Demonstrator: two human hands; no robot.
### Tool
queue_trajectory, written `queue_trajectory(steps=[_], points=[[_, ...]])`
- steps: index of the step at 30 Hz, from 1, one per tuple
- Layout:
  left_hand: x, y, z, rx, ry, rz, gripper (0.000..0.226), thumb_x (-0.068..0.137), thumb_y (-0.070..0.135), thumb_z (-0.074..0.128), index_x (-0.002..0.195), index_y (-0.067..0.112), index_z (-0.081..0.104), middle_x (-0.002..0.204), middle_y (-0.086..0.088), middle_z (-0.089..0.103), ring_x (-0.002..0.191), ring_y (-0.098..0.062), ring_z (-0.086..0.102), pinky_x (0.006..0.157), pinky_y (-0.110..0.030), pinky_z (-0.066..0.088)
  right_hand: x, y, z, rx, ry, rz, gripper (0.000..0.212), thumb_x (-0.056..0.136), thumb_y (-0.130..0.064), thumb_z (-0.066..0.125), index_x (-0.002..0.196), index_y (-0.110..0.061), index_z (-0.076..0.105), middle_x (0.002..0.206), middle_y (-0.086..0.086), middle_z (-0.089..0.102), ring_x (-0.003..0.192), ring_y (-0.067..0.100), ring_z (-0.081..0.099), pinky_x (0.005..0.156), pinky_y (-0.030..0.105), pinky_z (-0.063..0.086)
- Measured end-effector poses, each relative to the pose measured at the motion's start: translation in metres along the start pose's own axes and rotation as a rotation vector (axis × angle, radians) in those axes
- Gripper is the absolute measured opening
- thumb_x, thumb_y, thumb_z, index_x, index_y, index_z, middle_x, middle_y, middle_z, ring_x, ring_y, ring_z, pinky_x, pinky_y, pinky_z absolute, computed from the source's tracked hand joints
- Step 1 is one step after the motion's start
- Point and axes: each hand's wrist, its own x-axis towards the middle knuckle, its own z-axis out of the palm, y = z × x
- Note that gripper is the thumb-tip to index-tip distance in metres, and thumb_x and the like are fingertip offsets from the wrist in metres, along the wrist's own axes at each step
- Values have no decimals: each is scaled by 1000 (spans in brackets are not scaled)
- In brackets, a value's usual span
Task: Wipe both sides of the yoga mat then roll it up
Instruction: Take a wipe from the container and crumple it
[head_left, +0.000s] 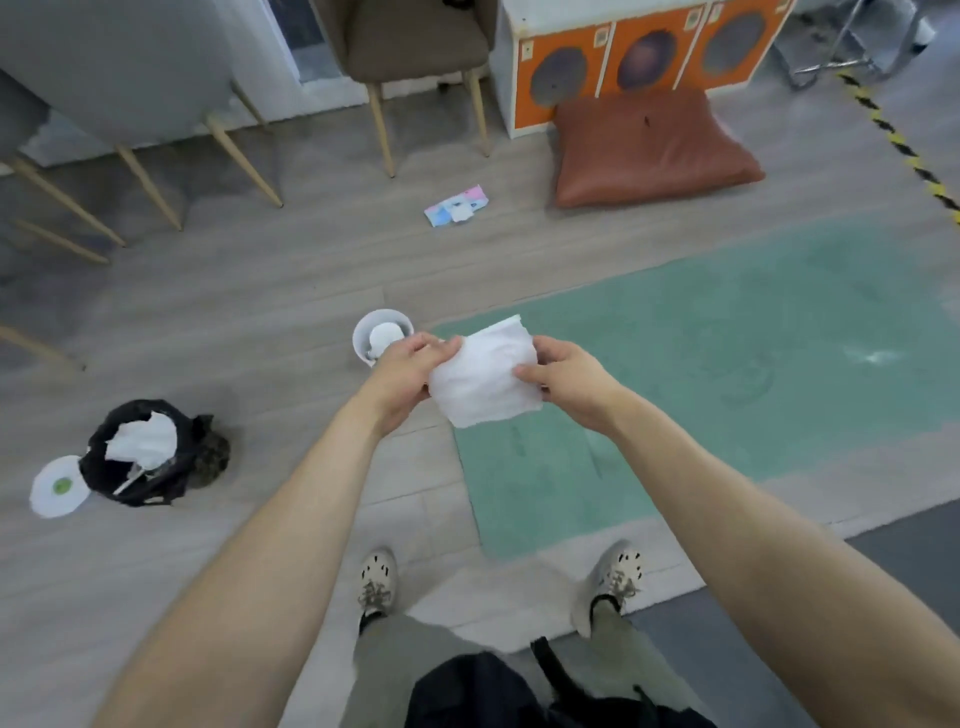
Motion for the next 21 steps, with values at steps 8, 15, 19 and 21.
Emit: queue_trajectory(steps=[8,15,19,21], points=[[-46,-18,76,-39,-109,-41,49,93,17,79,140,13,65,137,-8,70,129,-26,65,108,-41,53,-3,1,-74,111,-101,121,44,100,-10,67,142,-11,57,122,18,74,97,28,72,101,51,57],[-15,-2,120,155,106,88,55,79,22,93,124,11,63,114,-5,76,97,-16,73,84,-40,59,-20,16,-101,-429,14,-162,63,88,-45,80,144,-30,55,140,-15,61,121,4,64,102,34,55],[-2,-4,147,159,-26,118,34,96,14,77,126,4,65,114,-19,75,99,-29,74,91,-42,61,-13,35,-110,-421,-56,-158,76,72,-59,85,138,-31,59,131,-16,69,113,6,69,99,38,58],[0,-5,155,217,-3,158,25,98,13,73,122,6,69,106,-14,76,92,-22,71,86,-38,60,-5,36,-112,-472,-42,-167,49,78,-51,83,117,-27,68,108,-10,76,95,15,73,89,47,60]])
